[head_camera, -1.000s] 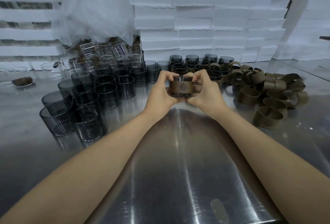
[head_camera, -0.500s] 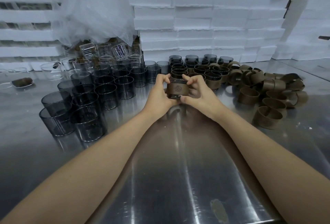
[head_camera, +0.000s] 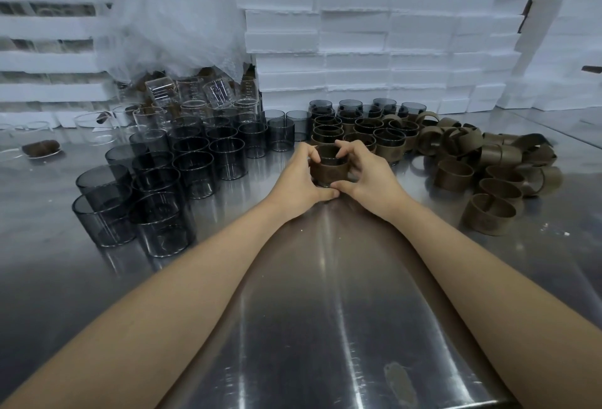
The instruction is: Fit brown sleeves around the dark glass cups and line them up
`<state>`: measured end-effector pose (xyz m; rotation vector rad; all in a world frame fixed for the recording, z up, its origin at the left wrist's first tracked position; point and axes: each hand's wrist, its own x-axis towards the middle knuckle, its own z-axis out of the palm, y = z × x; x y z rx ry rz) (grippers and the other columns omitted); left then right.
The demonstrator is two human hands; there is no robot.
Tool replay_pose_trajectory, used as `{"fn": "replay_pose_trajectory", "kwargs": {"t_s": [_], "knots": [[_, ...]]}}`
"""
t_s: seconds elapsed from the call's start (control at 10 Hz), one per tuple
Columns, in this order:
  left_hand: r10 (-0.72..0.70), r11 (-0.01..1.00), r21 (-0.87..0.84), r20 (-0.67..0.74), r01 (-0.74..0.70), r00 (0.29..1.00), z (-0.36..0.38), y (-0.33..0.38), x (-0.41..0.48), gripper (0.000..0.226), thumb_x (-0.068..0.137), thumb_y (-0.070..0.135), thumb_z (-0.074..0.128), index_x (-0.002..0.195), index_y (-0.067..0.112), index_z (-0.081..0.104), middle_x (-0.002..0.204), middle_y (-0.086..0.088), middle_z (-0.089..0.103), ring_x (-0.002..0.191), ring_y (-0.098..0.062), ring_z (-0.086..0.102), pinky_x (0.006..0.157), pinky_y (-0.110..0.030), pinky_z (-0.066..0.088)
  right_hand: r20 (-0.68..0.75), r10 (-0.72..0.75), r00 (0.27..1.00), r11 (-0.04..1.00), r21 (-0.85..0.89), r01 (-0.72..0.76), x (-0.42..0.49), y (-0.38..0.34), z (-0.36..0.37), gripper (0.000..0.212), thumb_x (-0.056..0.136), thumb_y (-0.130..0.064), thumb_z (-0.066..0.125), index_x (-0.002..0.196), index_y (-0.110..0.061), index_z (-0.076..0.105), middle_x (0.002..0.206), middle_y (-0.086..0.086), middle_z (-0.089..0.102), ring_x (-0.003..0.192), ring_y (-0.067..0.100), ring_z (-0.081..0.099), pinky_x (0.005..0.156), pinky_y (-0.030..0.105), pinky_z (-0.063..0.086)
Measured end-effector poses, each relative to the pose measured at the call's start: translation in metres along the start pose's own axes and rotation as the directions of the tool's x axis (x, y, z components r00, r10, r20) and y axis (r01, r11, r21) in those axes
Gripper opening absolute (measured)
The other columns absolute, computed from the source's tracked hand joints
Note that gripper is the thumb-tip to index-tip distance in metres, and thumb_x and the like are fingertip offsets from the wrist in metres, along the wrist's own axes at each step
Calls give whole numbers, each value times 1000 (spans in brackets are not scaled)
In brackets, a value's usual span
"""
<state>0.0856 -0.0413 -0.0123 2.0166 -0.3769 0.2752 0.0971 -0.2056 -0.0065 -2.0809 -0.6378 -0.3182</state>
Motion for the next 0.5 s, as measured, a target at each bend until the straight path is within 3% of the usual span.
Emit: {"fn": "replay_pose_trajectory", "kwargs": {"t_s": [0.1,0.2,0.3,0.4,0.5], "knots": [[-8,1000,20,-9,9,1000,2,-2,1,51,75,8,81,100,13,37,131,-8,53,117,-24,51,94,-30,46,-36,-25,999,991,-132,20,1,0,2,39,76,3,74,107,-4,53,144,11,47,137,23,42,110,41,40],[-15,996,89,-23,17,1000,3,-3,1,45,78,13,80,101,14,41,128,-6,53,115,-17,49,74,-3,36,-50,-29,998,966,-259,15,3,2,3,42,79,-3,74,116,-5,55,146,8,47,142,20,35,112,29,31],[-20,992,125,-36,25,999,5,-2,2,39,80,12,76,104,13,46,129,-7,51,117,-18,50,84,-16,38,-72,-46,996,915,-403,13,5,5,5,46,81,-11,74,123,-11,55,149,2,44,143,17,30,106,28,18],[-30,982,184,-57,40,998,6,0,3,30,85,11,68,109,8,50,128,-6,46,108,-19,52,83,-20,38,-77,-40,996,877,-481,-2,6,7,7,51,86,-20,70,133,-16,52,154,-2,36,145,16,19,102,27,13],[-43,974,217,-77,58,996,6,7,1,24,89,8,59,108,9,45,130,-6,37,83,-23,53,72,-25,41,-95,-29,995,858,-513,-24,3,1,8,58,90,-25,66,143,-17,44,158,-1,29,145,18,16,108,35,14]]}}
